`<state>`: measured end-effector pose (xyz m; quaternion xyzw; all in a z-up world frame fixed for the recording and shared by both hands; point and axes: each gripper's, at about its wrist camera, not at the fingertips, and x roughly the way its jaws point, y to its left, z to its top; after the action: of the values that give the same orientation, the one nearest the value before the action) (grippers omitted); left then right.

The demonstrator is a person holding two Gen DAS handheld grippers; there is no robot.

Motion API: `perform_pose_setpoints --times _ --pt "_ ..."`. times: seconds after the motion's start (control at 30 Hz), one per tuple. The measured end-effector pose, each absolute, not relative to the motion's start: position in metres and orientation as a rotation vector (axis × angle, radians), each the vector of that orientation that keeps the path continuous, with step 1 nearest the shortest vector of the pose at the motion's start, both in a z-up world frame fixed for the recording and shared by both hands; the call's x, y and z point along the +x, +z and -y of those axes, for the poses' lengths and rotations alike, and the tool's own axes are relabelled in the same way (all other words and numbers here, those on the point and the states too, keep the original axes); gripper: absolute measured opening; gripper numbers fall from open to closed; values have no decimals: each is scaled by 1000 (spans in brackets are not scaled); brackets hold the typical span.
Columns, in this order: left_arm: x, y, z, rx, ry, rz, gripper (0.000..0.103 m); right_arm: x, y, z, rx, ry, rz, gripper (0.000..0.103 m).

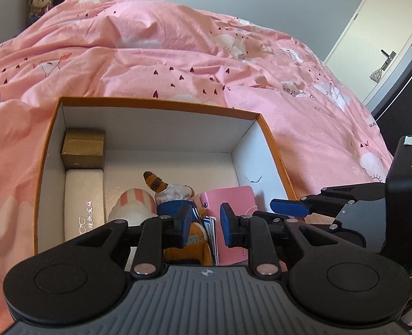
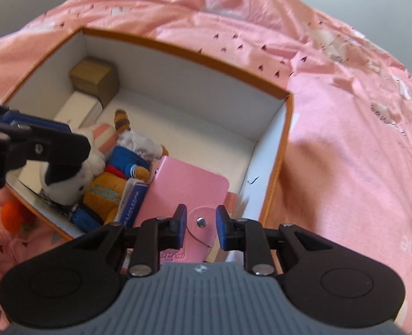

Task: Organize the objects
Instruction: 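Set the pink wallet upright in the box and open the right tool, then move the left tool to the dark grey case beside the box and grasp it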

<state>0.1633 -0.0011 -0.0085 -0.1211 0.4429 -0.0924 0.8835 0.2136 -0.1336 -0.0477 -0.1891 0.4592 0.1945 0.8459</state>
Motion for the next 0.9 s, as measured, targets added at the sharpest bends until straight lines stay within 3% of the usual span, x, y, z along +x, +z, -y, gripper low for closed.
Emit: perform_pose_setpoints --times 0.27,0.43,0.8,0.9 --pt "132 11 9 -114 -225 -880 27 162 -7 147 -214 444 -770 24" --pt "112 12 -2 -90 -254 -905 27 130 -3 153 -112 468 -706 30" --pt "73 -38 -17 -135 -378 -1162 28 86 -43 157 -61 449 -954 32" --pt "61 -52 -7 -107 -453 -1221 36 75 -53 162 -35 463 -1016 35"
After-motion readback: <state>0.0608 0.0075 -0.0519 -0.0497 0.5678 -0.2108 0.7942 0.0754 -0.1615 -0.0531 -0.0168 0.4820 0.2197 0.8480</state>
